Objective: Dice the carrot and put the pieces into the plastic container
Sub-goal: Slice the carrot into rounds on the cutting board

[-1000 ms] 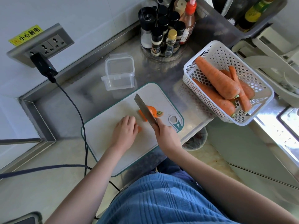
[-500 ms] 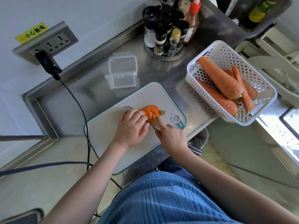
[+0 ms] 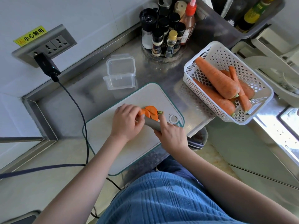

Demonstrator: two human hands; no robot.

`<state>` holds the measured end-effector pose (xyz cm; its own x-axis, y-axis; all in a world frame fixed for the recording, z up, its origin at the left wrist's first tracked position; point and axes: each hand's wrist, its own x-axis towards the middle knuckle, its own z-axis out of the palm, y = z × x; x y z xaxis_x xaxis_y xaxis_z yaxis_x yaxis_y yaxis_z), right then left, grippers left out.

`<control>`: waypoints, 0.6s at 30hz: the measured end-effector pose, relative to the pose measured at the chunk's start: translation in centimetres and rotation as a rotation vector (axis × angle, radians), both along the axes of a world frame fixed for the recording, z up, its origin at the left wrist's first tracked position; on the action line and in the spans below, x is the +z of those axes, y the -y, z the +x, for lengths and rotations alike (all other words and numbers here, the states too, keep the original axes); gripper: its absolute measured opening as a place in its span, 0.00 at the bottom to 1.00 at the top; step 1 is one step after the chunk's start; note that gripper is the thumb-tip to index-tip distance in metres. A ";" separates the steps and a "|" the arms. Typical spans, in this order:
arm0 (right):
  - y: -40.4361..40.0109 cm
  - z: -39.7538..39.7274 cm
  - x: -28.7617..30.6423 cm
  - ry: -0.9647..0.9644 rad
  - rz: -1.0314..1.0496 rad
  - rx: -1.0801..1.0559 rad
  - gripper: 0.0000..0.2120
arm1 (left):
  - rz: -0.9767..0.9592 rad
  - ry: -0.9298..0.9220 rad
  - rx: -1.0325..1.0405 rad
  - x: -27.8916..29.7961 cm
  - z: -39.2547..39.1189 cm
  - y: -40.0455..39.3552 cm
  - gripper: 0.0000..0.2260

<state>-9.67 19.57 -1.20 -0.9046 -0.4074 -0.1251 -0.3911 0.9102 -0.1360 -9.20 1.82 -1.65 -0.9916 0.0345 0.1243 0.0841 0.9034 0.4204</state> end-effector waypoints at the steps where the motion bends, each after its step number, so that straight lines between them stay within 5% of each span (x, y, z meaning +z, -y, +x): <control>1: -0.1 -0.1 -0.1 0.003 0.007 0.004 0.31 | -0.019 0.008 0.065 0.2 -0.1 0.1 0.12; 9: -0.5 0.0 -0.2 0.038 -0.002 -0.011 0.27 | 0.140 0.236 -0.022 -0.5 -1.4 -0.4 0.21; 18: -0.8 0.4 -1.4 0.138 -0.115 -0.028 0.12 | 0.012 -0.249 0.146 -1.3 2.4 0.9 0.05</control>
